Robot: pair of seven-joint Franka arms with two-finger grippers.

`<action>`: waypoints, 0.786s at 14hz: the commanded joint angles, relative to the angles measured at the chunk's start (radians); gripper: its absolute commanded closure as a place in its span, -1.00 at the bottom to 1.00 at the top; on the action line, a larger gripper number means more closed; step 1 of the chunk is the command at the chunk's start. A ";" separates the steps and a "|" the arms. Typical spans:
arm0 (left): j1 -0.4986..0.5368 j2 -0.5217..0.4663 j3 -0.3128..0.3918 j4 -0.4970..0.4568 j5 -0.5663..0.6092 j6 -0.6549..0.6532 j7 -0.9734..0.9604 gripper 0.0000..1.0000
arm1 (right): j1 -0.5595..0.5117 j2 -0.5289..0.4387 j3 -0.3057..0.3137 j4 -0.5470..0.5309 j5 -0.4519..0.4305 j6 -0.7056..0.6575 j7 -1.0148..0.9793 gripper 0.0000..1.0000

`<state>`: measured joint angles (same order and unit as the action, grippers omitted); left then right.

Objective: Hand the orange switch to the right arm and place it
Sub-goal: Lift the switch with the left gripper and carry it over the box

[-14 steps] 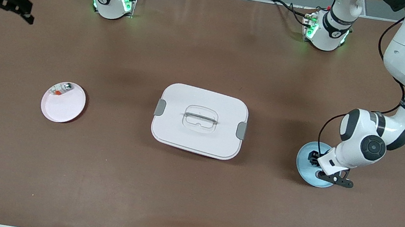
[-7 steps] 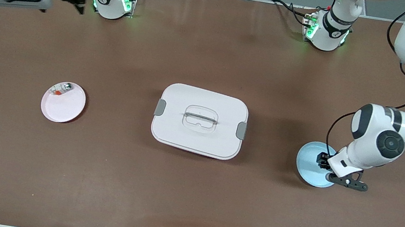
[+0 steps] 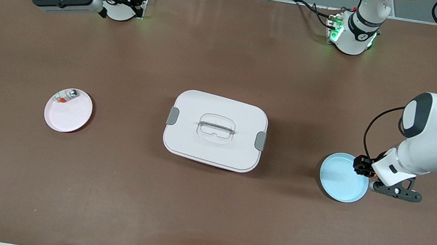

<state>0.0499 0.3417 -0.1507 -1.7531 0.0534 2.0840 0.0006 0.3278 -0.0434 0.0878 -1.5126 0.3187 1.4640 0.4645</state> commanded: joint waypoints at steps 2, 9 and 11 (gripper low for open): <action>0.001 -0.010 -0.061 0.079 -0.029 -0.106 -0.141 1.00 | 0.008 -0.078 -0.007 -0.170 0.115 0.159 0.034 -1.00; -0.001 -0.009 -0.185 0.196 -0.203 -0.265 -0.505 1.00 | 0.030 -0.180 -0.007 -0.438 0.325 0.458 0.033 -1.00; -0.001 -0.009 -0.231 0.202 -0.231 -0.265 -0.618 1.00 | 0.031 -0.211 -0.005 -0.501 0.370 0.524 0.026 -1.00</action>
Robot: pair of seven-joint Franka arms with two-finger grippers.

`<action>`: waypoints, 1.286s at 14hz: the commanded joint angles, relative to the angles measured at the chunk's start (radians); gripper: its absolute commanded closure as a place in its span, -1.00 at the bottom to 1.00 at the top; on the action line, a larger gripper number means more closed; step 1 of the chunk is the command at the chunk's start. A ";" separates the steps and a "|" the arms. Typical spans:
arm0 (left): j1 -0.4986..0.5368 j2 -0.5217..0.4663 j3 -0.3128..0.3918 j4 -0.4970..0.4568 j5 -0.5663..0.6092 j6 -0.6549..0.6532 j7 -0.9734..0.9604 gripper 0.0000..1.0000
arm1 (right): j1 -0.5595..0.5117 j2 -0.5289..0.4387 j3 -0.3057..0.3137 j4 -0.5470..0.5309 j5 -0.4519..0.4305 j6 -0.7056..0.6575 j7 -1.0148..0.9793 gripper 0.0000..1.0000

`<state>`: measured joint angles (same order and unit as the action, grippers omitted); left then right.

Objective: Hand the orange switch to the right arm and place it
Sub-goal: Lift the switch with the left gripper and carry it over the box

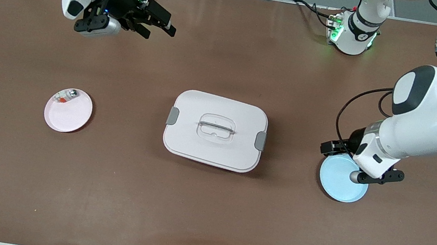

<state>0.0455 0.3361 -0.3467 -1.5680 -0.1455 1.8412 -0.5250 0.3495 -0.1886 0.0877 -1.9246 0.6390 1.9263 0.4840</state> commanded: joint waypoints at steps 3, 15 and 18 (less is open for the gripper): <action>-0.003 0.004 -0.109 0.055 -0.092 -0.022 -0.298 1.00 | 0.039 -0.110 -0.006 -0.193 0.167 0.202 0.004 -1.00; -0.200 0.130 -0.155 0.219 -0.324 0.004 -0.965 1.00 | 0.258 -0.108 -0.006 -0.349 0.307 0.622 0.034 -1.00; -0.228 0.149 -0.155 0.250 -0.324 0.013 -1.067 1.00 | 0.259 -0.049 -0.006 -0.320 0.309 0.658 0.034 -1.00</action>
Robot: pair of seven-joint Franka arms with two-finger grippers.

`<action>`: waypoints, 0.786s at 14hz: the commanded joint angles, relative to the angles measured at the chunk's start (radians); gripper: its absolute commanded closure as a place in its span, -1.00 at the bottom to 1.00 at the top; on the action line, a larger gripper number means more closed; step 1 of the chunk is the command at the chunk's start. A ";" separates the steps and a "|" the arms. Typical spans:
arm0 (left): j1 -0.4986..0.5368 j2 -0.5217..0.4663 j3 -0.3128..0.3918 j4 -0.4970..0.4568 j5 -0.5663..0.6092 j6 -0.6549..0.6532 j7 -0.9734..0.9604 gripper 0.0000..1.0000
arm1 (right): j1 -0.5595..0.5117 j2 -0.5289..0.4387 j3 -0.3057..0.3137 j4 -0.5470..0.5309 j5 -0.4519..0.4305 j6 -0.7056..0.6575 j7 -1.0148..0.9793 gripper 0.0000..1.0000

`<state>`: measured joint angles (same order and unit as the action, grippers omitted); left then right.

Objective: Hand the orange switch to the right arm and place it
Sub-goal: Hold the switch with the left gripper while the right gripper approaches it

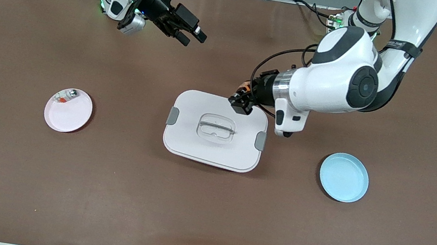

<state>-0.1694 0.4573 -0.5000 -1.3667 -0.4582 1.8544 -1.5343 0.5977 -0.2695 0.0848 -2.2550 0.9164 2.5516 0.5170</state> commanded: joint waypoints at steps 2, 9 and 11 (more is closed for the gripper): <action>-0.050 0.035 0.003 0.049 -0.011 0.038 -0.128 1.00 | 0.023 0.070 -0.003 0.044 0.038 0.035 0.023 -1.00; -0.081 0.052 0.001 0.049 -0.011 0.065 -0.202 1.00 | 0.050 0.145 -0.003 0.104 0.038 0.067 0.052 -1.00; -0.082 0.052 0.001 0.049 -0.011 0.065 -0.207 1.00 | 0.050 0.176 -0.003 0.136 0.039 0.067 0.054 -1.00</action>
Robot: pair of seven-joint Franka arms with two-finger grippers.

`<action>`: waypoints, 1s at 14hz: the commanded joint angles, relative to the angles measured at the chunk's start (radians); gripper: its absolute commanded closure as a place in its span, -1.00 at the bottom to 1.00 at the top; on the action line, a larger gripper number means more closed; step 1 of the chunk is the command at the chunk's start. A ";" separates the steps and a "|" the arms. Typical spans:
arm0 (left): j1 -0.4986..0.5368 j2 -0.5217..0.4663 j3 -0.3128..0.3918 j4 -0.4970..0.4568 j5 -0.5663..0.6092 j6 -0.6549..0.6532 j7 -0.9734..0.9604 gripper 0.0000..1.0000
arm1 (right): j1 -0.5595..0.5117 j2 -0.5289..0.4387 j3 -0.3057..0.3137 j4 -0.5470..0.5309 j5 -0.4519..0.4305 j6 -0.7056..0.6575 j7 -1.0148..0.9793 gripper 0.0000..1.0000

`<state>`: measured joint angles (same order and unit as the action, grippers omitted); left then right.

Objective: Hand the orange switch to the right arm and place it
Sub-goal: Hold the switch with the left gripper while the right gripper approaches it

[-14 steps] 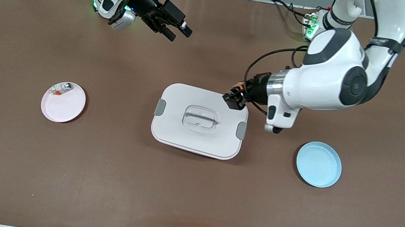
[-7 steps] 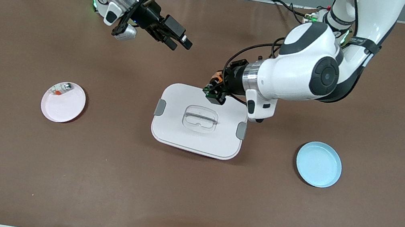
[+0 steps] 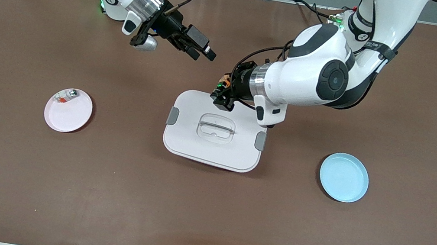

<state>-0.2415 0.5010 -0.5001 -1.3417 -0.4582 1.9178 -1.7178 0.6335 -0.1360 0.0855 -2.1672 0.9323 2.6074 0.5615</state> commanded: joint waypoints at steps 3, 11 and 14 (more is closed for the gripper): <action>-0.010 0.010 -0.003 0.024 -0.013 -0.006 -0.020 1.00 | 0.009 0.096 -0.006 0.102 0.023 0.011 0.008 -1.00; -0.009 0.016 -0.005 0.024 -0.030 -0.010 -0.020 1.00 | 0.020 0.200 -0.006 0.173 0.020 0.039 0.008 -1.00; -0.009 0.016 -0.005 0.024 -0.030 -0.010 -0.020 1.00 | 0.031 0.229 -0.006 0.190 0.022 0.040 0.008 -1.00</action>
<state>-0.2466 0.5056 -0.5004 -1.3400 -0.4688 1.9175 -1.7237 0.6440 0.0620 0.0837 -2.0096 0.9366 2.6359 0.5622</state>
